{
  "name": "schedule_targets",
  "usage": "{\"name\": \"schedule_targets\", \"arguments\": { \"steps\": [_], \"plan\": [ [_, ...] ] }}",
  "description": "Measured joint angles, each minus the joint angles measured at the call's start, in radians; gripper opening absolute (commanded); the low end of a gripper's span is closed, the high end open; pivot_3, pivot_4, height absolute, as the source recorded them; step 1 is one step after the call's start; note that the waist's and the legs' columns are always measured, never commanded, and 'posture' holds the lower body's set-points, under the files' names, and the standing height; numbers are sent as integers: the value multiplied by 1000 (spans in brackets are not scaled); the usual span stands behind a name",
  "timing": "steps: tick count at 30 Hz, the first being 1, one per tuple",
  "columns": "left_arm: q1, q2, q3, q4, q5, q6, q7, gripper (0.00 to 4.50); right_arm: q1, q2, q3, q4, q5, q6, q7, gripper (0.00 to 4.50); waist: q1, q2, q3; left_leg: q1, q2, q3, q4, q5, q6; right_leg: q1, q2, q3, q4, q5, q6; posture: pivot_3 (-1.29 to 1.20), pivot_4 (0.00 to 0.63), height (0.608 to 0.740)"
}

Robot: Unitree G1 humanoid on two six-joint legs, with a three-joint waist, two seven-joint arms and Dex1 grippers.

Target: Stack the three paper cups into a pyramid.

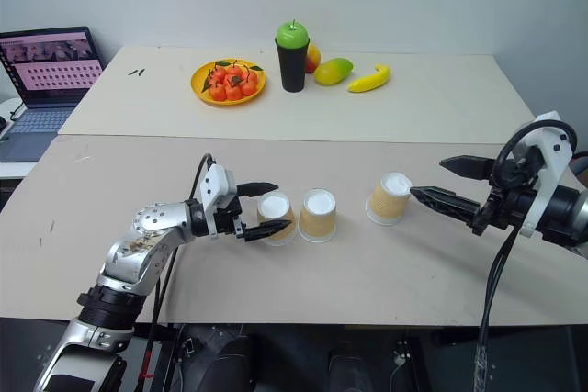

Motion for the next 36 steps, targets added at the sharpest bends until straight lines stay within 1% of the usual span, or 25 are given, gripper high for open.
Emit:
{"name": "schedule_targets", "arguments": {
  "steps": [1,3,7,10,13,16,18,20,21,26,29,36],
  "plan": [
    [-1,0,2,-5,-7,9,3,4439,-4,0,2,0,0,0,0,4500,0,0,0,0,0,0,0,0,0,0,0,0,0,0,0,0,150,735],
    [-47,-11,33,-18,-55,101,39,4439,-19,0,11,5,0,0,3,4500,0,0,0,0,0,0,0,0,0,0,0,0,0,0,0,0,150,735],
    [-219,-6,134,-60,-158,243,105,4439,-39,-1,20,28,-4,-2,14,4500,2,0,0,0,0,0,1,1,1,1,0,0,0,1,1,0,150,735],
    [-315,12,183,-90,-213,323,134,4439,-57,-1,47,53,-12,-4,27,4500,-2,0,0,0,0,0,0,1,1,1,0,0,0,1,1,0,150,735],
    [-345,30,195,-96,-244,384,149,4439,-63,-1,56,66,-22,-13,42,4500,-7,0,0,0,0,0,-1,1,1,0,0,0,0,1,1,0,150,735],
    [-341,97,199,-128,-273,448,140,4439,-65,0,64,72,-33,-26,49,4500,-12,0,0,0,0,0,0,1,1,0,0,0,0,1,1,0,150,735],
    [-313,188,205,-179,-296,484,97,4439,-41,0,63,74,-45,-38,60,4500,-16,0,0,0,0,0,-1,1,1,-1,0,0,0,1,1,0,150,735],
    [-285,285,214,-221,-326,520,46,4439,19,9,62,76,-70,-61,68,4500,-15,-1,0,0,0,0,-2,1,1,-1,0,0,0,0,1,0,150,735],
    [-278,315,223,-230,-332,534,30,4439,41,24,63,86,-83,-67,68,4500,-15,0,0,0,0,0,-1,1,1,-1,0,0,0,0,1,0,150,735],
    [-269,367,237,-279,-399,588,-10,4439,62,116,102,103,-164,-152,34,4500,-8,0,1,0,0,0,0,1,0,0,0,0,0,0,3,0,150,735],
    [-251,380,235,-295,-419,602,-26,4439,78,163,166,128,-227,-213,13,4500,-8,0,1,0,0,0,0,1,0,-1,0,0,0,0,2,0,150,735],
    [-220,442,230,-306,-416,591,-67,4439,68,179,208,144,-278,-262,3,4500,-7,0,1,0,0,0,-1,1,0,-1,0,0,0,1,1,0,150,735]
  ]
}}
